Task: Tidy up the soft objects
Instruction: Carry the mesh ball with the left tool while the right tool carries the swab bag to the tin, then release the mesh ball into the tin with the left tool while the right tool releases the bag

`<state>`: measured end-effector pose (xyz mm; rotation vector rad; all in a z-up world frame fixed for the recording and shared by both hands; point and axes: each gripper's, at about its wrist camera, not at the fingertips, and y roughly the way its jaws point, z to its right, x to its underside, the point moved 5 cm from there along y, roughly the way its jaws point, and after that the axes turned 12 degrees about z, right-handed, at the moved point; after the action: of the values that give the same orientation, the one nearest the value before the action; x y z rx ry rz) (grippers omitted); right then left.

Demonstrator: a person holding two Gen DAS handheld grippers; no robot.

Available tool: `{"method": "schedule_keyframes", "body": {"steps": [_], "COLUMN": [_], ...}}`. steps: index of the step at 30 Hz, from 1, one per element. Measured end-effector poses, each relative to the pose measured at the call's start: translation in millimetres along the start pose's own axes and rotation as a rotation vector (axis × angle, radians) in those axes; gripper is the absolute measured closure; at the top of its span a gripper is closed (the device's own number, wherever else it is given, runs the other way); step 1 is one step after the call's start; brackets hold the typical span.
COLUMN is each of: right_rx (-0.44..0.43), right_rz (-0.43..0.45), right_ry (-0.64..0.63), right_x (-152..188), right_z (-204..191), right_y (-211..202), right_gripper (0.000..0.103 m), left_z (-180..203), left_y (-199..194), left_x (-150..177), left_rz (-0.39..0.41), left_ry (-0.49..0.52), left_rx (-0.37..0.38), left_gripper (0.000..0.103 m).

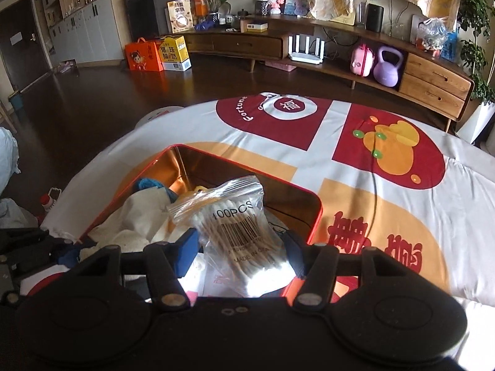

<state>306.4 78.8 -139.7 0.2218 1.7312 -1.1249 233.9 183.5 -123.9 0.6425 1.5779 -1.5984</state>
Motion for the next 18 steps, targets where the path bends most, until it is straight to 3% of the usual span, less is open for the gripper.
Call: {"method": "schedule_keyframes", "body": {"steps": [11,18], "right_rx": [-0.006,-0.017], "right_rz": [-0.011,0.004], "right_ry": [0.018,0.043], "right_x": [2.0,-0.3], "right_z": [4.7,9.7], "right_y": [8.6,-7.8], "right_gripper": [0.043,0.041], "left_z": [-0.9,-3.1], "left_y": [10.7,6.0], "left_x": [3.8,4.2], "left_rz": [-0.005,0.008], "left_ry": [-0.020,-0.052], "left_rx": [0.005,0.015], "left_gripper": [0.054,0.036]}}
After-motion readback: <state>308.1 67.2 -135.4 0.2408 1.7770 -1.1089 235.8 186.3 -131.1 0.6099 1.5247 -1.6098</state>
